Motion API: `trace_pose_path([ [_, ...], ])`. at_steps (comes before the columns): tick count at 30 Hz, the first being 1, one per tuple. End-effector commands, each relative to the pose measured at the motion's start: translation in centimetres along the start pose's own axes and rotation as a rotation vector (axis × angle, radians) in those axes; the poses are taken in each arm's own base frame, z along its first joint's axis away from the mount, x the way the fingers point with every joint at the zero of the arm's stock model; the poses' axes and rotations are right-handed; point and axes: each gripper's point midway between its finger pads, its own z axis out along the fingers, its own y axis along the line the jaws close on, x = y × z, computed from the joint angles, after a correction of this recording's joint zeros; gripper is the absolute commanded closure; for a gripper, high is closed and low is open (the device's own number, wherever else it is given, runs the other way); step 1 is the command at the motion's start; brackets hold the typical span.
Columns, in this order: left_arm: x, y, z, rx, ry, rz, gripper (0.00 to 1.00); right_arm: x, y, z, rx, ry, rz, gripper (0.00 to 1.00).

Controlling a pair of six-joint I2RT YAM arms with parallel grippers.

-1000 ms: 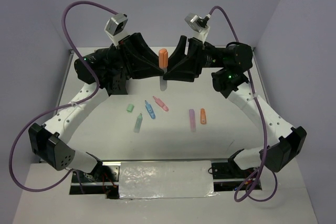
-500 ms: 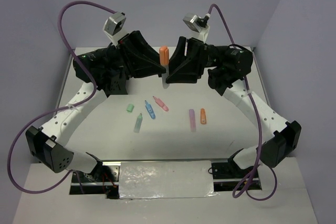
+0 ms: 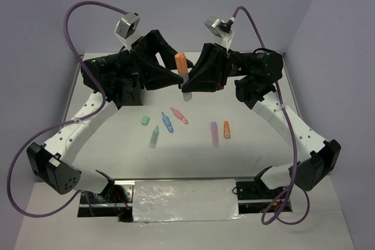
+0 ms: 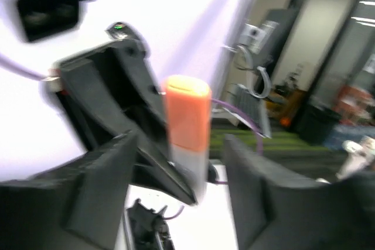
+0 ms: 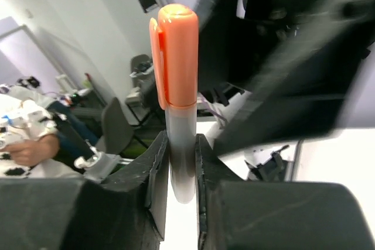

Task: Sort the stationery into containers
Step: Close the pen cap on the pen.

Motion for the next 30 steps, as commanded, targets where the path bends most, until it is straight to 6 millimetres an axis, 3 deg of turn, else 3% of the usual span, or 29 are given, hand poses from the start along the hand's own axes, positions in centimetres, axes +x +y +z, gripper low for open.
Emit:
trace_pose_path([
  [1,-0.2,1.2,-0.1,-0.076,0.012,0.062,0.24,-0.6,0.2,0.3,0.057,-0.014,-0.057,1.0],
  [2,-0.4,1.1,-0.1,-0.099,0.014,0.08,0.01,-0.5,0.1,0.2,0.071,-0.016,-0.059,1.0],
  [3,-0.2,2.2,-0.3,-0.159,0.038,0.079,0.01,-0.5,-0.4,-0.1,0.088,-0.017,-0.095,1.0],
  [5,-0.7,2.9,-0.4,-0.232,0.036,0.093,0.01,-0.3,-0.9,-0.4,0.143,-0.009,-0.072,1.0],
  [6,-0.5,3.7,-0.7,-0.286,0.061,0.093,0.01,-0.7,-1.9,-0.7,0.189,-0.02,-0.144,1.0],
  [8,-0.9,4.9,-1.2,-0.372,0.059,0.098,0.01,0.0,-3.6,-1.5,0.306,-0.004,-0.086,1.0],
  [9,-1.6,4.9,-1.2,-0.401,0.063,0.148,0.01,-1.2,-4.0,-1.8,0.376,-0.026,-0.178,1.0],
  [10,-0.8,6.0,-1.9,-0.468,0.088,0.092,0.01,-0.5,-4.9,-2.6,0.445,-0.01,-0.131,1.0],
  [11,-1.4,6.4,-2.3,-0.516,0.077,0.108,0.0,-0.9,-4.9,-2.9,0.478,-0.008,-0.155,1.0],
  [13,-0.7,6.9,-3.1,-0.564,0.102,0.096,0.01,-0.7,-6.2,-4.0,0.58,-0.005,-0.169,1.0],
  [19,-0.6,7.0,-3.8,-0.612,0.105,0.103,0.01,-0.6,-7.2,-5.6,0.7,-0.024,-0.182,1.0],
  [23,-1.6,7.8,-4.8,-0.668,0.076,0.088,0.01,-0.3,-6.7,-6.0,0.715,-0.002,-0.218,1.0],
  [30,-3.6,5.8,-2.3,-0.492,-0.001,0.025,0.06,0.5,-6.6,-6.8,0.736,0.001,-0.267,1.0],
])
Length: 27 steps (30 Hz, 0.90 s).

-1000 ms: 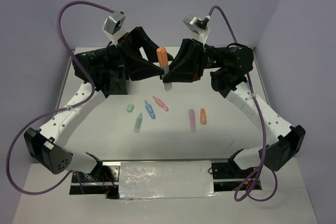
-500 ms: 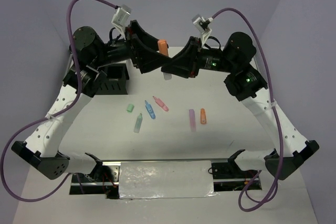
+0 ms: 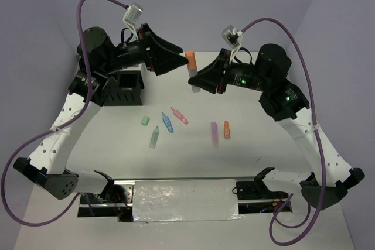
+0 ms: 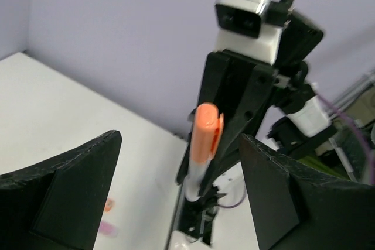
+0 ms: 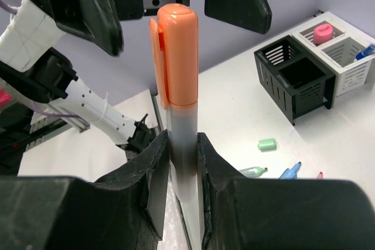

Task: Sort the stationery into containers
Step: Close the pen cap on the pen.

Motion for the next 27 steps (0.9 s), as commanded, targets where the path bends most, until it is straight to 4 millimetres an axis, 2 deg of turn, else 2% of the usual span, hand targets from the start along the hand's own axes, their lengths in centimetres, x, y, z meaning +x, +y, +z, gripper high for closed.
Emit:
trace_pose_path([
  [1,-3.1,-4.1,-0.2,0.143,-0.079,0.029,0.06,-1.2,0.5,-1.0,0.019,-0.049,-0.073,1.0],
  [7,-3.5,-5.1,-0.2,0.208,-0.102,-0.009,0.07,-1.3,0.0,-0.8,0.037,-0.044,-0.069,1.0],
  [18,-2.7,-2.7,0.7,0.129,-0.093,-0.045,0.17,-1.7,0.3,0.1,0.004,-0.031,-0.067,1.0],
  [24,-2.3,-2.2,1.4,0.132,-0.077,-0.063,0.27,-1.7,-0.1,0.6,0.009,-0.013,-0.064,1.0],
  [27,-2.2,-2.0,1.7,0.128,-0.073,-0.069,0.28,-1.7,-0.1,0.8,0.01,-0.009,-0.067,1.0],
])
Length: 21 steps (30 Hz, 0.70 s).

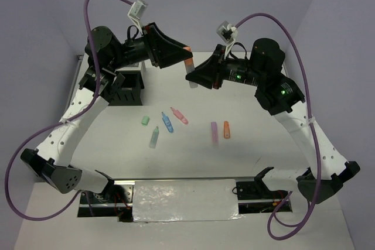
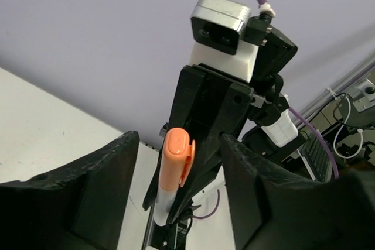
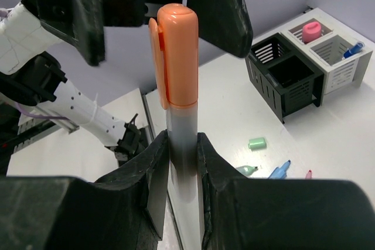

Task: Sort the stationery into containers
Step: Close the pen cap on the pen.

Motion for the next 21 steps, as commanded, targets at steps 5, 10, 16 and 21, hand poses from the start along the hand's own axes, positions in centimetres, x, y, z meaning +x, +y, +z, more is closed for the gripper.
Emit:
trace_pose_path([
  [5,-0.9,-1.2,0.2,0.03,-0.026,0.042,0.47,-1.8,1.0,0.0,-0.021,-0.028,-0.049,1.0],
  [10,-0.8,-0.9,0.4,0.036,-0.016,0.034,0.87,-1.6,1.1,0.1,-0.028,-0.024,-0.044,1.0],
  [16,1.3,-0.4,1.0,0.054,0.046,-0.004,1.0,-4.5,1.7,0.3,-0.036,-0.104,-0.044,1.0],
  [21,4.4,-2.2,0.9,0.124,0.1,0.047,1.0,-10.3,2.6,0.0,-0.084,-0.234,-0.064,1.0],
])
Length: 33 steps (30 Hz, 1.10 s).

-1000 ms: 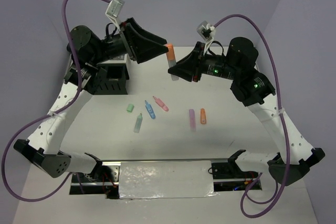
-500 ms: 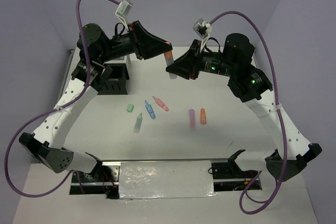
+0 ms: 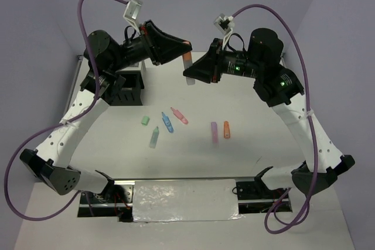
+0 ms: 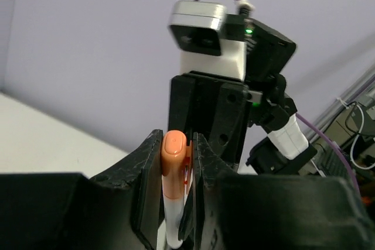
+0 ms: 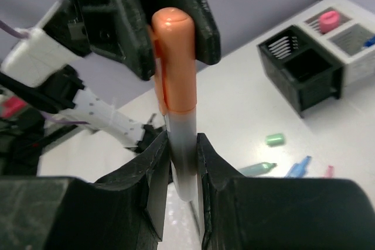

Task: Sort the stationery into containers
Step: Close the pen cap on the pen.

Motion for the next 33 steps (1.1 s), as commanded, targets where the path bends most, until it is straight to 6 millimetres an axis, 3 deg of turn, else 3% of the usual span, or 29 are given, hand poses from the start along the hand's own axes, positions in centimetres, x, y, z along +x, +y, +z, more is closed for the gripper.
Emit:
trace_pose_path([
  [1,6.2,-2.5,-0.2,0.145,0.17,-0.012,1.0,-9.6,3.6,-0.9,-0.114,-0.265,-0.106,1.0],
  [2,6.8,-2.9,-0.4,0.167,0.178,0.005,1.0,-11.1,4.0,-1.3,-0.141,-0.304,-0.118,1.0],
  [3,7.1,-3.7,-0.8,0.183,0.182,0.024,1.0,-11.6,3.1,-0.9,-0.156,-0.296,-0.105,1.0],
  [4,8.7,-3.4,-0.9,0.179,0.211,0.028,1.0,-13.7,4.6,-1.8,-0.182,-0.335,-0.123,1.0],
  [6,10.5,-3.1,-1.4,0.169,0.236,0.012,1.0,-16.4,5.6,-2.4,-0.198,-0.372,-0.17,1.0],
  [10,12.8,-3.4,-2.0,0.21,0.263,-0.039,1.0,-18.6,6.5,-3.1,-0.241,-0.396,-0.211,1.0],
  [13,14.3,-3.8,-2.3,0.219,0.288,-0.05,1.0,-18.4,6.2,-3.2,-0.241,-0.4,-0.222,1.0],
  [18,16.8,-4.6,-2.1,0.241,0.329,-0.092,1.0,-19.1,8.0,-3.9,-0.314,-0.423,-0.267,1.0],
  [22,16.4,-5.2,-1.4,0.239,0.286,-0.097,1.0,-17.7,7.9,-2.8,-0.347,-0.377,-0.232,1.0],
  [23,15.9,-5.1,-1.3,0.228,0.266,-0.092,1.0,-17.4,8.7,-3.3,-0.352,-0.377,-0.243,1.0],
  [25,14.1,-4.1,-0.7,0.146,0.21,-0.049,1.0,-15.7,7.0,-2.5,-0.314,-0.35,-0.238,1.0],
  [26,13.7,-3.7,-0.6,0.112,0.202,-0.028,1.0,-15.3,7.6,-4.1,-0.272,-0.359,-0.253,1.0],
  [27,13.2,-2.3,-0.4,0.05,0.205,-0.013,1.0,-14.1,2.6,-3.6,-0.132,-0.356,-0.18,1.0],
  [28,12.8,-1.7,-0.4,0.031,0.199,-0.008,1.0,-13.4,0.9,-4.4,-0.097,-0.358,-0.141,1.0],
  [29,12.4,-1.1,-0.5,0.018,0.191,-0.002,1.0,-14.1,2.0,-6.7,-0.099,-0.424,-0.18,1.0],
  [30,11.6,0.0,-0.8,-0.024,0.176,0.011,1.0,-13.3,-2.5,-7.6,0.028,-0.44,-0.094,0.98],
  [32,10.2,0.6,-1.8,-0.066,0.157,0.034,1.0,-12.0,-4.7,-8.9,0.188,-0.413,-0.086,0.84],
  [33,9.8,1.2,-2.3,-0.103,0.155,0.07,1.0,-11.7,-5.6,-9.2,0.248,-0.408,-0.074,0.57],
])
